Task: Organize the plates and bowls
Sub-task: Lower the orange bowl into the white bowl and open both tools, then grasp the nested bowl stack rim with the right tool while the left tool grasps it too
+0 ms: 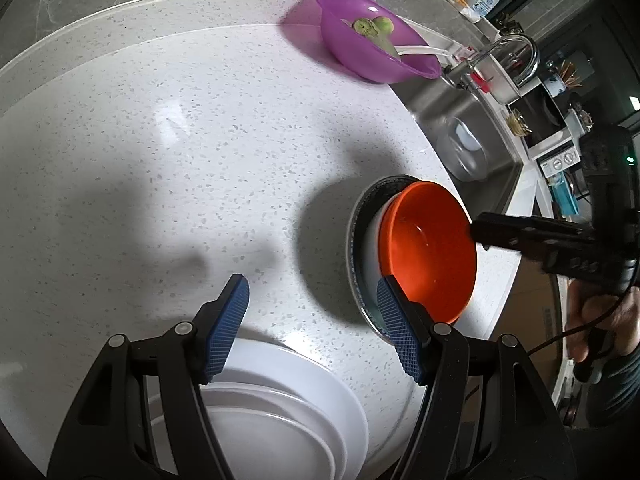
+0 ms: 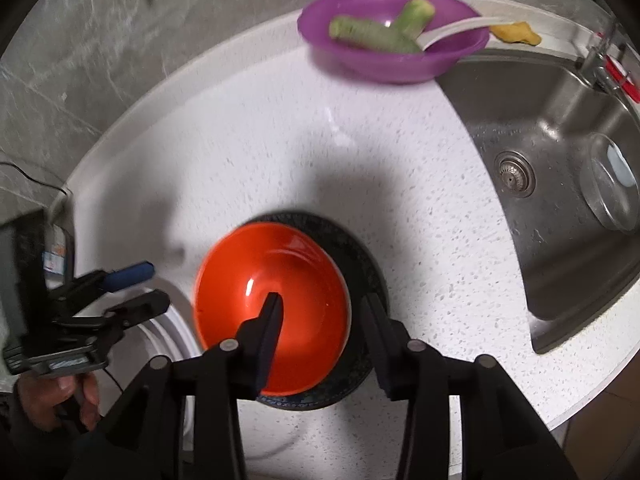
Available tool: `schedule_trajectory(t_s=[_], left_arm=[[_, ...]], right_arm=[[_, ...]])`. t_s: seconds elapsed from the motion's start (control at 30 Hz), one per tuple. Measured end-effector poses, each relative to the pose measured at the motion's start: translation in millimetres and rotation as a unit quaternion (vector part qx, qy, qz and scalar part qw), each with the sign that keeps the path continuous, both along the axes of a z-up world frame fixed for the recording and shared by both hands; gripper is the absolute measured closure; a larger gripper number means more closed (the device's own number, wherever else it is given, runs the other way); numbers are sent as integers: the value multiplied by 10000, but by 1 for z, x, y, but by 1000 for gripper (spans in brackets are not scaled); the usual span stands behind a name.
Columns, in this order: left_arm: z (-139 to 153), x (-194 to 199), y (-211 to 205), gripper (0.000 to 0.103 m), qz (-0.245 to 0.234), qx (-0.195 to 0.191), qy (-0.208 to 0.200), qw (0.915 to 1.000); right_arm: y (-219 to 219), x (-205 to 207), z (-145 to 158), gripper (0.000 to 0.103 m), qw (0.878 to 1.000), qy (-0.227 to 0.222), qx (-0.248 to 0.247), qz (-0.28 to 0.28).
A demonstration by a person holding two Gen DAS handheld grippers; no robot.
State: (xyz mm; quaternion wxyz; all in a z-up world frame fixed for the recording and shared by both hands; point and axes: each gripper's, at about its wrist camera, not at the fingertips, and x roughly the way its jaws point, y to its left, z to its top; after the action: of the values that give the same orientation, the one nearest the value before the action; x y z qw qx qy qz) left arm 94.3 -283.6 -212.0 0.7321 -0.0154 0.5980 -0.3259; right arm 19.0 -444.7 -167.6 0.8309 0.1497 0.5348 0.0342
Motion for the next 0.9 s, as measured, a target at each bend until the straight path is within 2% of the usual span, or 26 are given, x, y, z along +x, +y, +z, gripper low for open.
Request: schedule_trajectory(t_s=[0.1, 0.2, 0.37, 0.67, 0.8, 0.9], left_arm=[[-2, 2, 1, 38, -64, 49, 50, 10000], [-5, 2, -5, 38, -264, 86, 141, 9995], [-14, -5, -18, 38, -497, 106, 311, 9982], [-29, 0, -25, 38, -369, 216, 453, 9981], [-32, 3, -27, 39, -279, 246, 476, 9982], [-36, 3, -32, 40, -316, 279, 475, 9980]], right_arm=[[-13, -10, 11, 59, 9993, -304, 218, -85], [-33, -19, 11, 59, 9978, -487, 418, -190], [-59, -28, -13, 59, 9952, -406, 835, -294], [-68, -34, -50, 59, 9873, -188, 1515, -438], [-62, -31, -55, 59, 9880, -31, 1526, -236], [-63, -28, -58, 61, 9877, 3, 1535, -292]])
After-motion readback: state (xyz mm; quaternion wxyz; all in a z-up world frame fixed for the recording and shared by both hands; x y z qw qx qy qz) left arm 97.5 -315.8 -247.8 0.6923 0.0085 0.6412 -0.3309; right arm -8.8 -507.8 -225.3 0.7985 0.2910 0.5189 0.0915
